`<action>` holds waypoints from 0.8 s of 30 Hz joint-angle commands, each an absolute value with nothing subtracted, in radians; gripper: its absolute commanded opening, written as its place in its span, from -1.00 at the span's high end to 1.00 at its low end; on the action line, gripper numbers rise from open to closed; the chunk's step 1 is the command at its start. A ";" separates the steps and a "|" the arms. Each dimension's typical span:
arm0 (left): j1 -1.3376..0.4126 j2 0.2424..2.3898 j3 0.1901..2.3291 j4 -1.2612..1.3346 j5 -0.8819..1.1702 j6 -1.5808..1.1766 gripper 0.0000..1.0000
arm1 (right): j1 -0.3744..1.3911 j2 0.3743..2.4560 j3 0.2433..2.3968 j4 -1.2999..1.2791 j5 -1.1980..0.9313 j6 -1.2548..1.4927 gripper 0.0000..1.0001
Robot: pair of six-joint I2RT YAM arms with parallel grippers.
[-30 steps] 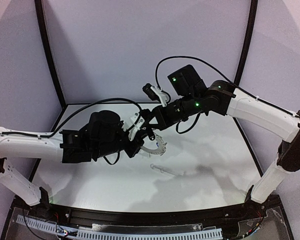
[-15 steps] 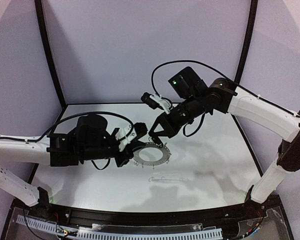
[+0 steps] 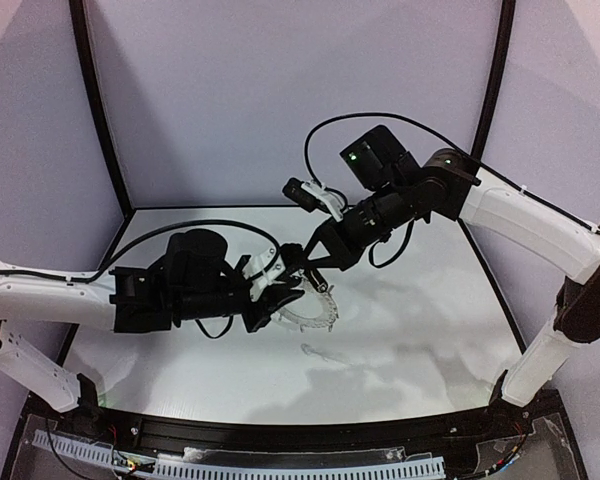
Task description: Put the keys on the keyring
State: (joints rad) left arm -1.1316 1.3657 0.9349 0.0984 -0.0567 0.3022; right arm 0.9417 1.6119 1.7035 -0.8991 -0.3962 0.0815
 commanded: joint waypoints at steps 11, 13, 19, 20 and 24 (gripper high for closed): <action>-1.133 1.437 1.011 0.204 -0.103 0.309 0.47 | 0.937 1.605 1.684 -0.827 -0.414 0.130 1.00; -1.132 1.436 1.009 0.214 -0.097 0.308 0.47 | 0.937 1.608 1.681 -0.827 -0.402 0.130 1.00; -1.133 1.424 1.007 0.223 -0.107 0.299 0.47 | 0.937 1.614 1.672 -0.825 -0.391 0.129 1.00; -1.133 1.424 1.010 0.222 -0.115 0.297 0.47 | 0.937 1.614 1.671 -0.824 -0.390 0.126 1.00; -1.133 1.419 1.013 0.221 -0.131 0.279 0.47 | 0.937 1.614 1.663 -0.821 -0.398 0.118 1.00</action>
